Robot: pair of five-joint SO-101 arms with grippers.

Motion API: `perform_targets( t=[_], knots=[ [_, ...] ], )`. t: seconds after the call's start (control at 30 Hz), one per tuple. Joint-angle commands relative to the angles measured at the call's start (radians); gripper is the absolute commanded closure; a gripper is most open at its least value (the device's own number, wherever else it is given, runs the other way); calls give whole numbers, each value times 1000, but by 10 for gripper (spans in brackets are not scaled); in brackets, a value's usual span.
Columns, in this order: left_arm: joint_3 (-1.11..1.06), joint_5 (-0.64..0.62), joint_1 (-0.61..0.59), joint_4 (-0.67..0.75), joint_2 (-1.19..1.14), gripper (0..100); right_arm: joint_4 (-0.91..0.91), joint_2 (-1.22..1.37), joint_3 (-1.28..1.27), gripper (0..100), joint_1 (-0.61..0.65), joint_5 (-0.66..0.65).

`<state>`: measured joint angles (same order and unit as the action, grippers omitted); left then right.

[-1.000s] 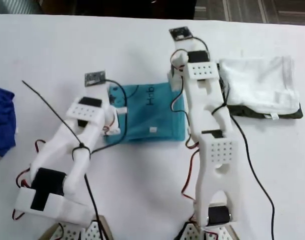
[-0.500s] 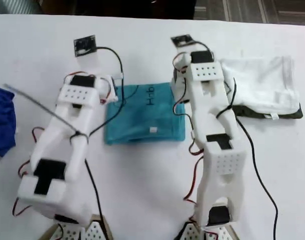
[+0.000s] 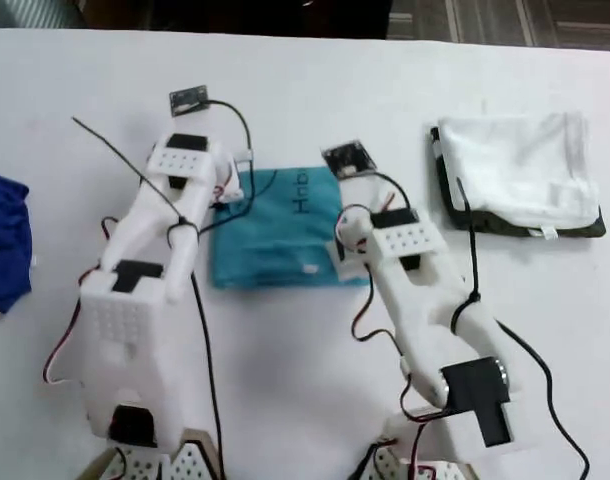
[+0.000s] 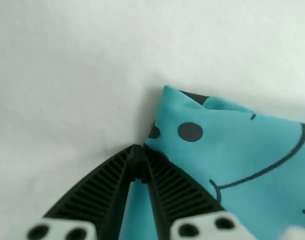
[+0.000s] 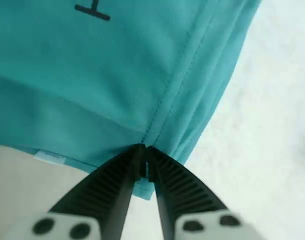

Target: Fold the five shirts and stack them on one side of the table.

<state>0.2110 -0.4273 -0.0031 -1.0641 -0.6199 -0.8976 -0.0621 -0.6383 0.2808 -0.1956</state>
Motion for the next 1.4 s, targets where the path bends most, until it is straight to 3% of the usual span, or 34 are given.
perform_targets(
  t=[0.0,0.23,0.5,0.63,0.73,0.9,1.03,1.2,1.37],
  knots=[
    [41,2,-6,-6,-9,972,19,-5,-21,979,-51,-29],
    [44,2,-6,-18,-9,972,13,-28,-18,979,-88,-31],
    [44,0,-8,-94,97,972,-30,-257,-2,977,-79,-23],
    [35,0,-8,-160,250,972,-67,-252,101,882,-73,3],
    [35,2,-8,-245,364,972,-97,-177,242,788,-71,92],
    [33,5,-15,-368,485,972,-226,-15,511,776,-76,155],
    [33,3,-63,-374,500,973,-305,88,606,776,-77,147],
    [1,8,-144,-377,506,973,-266,278,680,773,-12,157],
    [-90,9,-192,-362,506,973,-354,538,878,716,7,301]
  ],
)
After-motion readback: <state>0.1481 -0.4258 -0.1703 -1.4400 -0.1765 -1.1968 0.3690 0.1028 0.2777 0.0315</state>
